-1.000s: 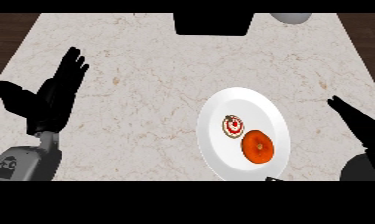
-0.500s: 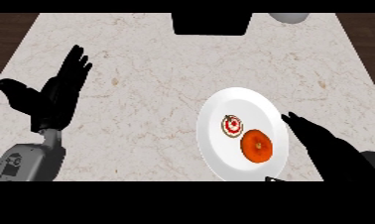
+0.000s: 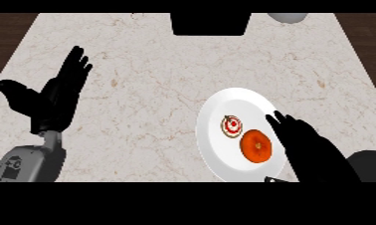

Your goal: Pick the squash from the plate and place it in the pan

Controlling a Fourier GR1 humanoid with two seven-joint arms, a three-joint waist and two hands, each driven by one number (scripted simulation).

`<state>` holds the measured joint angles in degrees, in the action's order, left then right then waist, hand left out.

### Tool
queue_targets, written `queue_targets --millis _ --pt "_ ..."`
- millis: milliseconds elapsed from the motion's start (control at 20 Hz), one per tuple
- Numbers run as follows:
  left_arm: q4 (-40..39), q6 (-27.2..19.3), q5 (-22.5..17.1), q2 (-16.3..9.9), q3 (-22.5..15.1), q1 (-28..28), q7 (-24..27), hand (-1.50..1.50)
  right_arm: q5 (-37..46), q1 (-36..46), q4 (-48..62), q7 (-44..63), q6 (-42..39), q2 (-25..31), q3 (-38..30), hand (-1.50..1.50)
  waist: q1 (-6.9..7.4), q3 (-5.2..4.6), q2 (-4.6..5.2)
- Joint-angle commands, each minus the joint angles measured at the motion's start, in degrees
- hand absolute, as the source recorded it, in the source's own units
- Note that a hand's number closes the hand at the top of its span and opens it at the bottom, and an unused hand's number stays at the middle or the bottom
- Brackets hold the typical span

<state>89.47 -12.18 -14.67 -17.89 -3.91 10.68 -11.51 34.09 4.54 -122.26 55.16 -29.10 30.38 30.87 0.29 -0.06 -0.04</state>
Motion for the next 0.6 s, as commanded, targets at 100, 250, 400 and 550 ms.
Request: queue_targets --millis 100,250,400,550 --pt "5.46 -1.38 2.53 0.94 -1.08 -3.84 -1.84 0.0 3.06 7.52 4.51 9.6 -6.53 -8.57 2.51 -1.5 0.38 0.03 -0.04" --pt "1.35 2.22 -0.73 -1.36 4.07 0.51 -2.43 0.0 4.22 10.7 9.18 8.1 -6.61 -12.27 1.66 -1.5 0.21 0.01 0.07" --pt "-1.32 2.86 1.11 1.04 2.45 -2.28 3.08 0.0 6.36 10.06 12.86 8.27 -6.02 -14.41 2.72 -1.5 0.08 0.01 0.1" --pt "-0.48 0.99 2.42 2.54 1.66 -1.22 2.05 0.0 5.9 8.69 13.81 5.7 -7.16 -11.7 -1.81 -1.5 -0.26 0.03 0.08"
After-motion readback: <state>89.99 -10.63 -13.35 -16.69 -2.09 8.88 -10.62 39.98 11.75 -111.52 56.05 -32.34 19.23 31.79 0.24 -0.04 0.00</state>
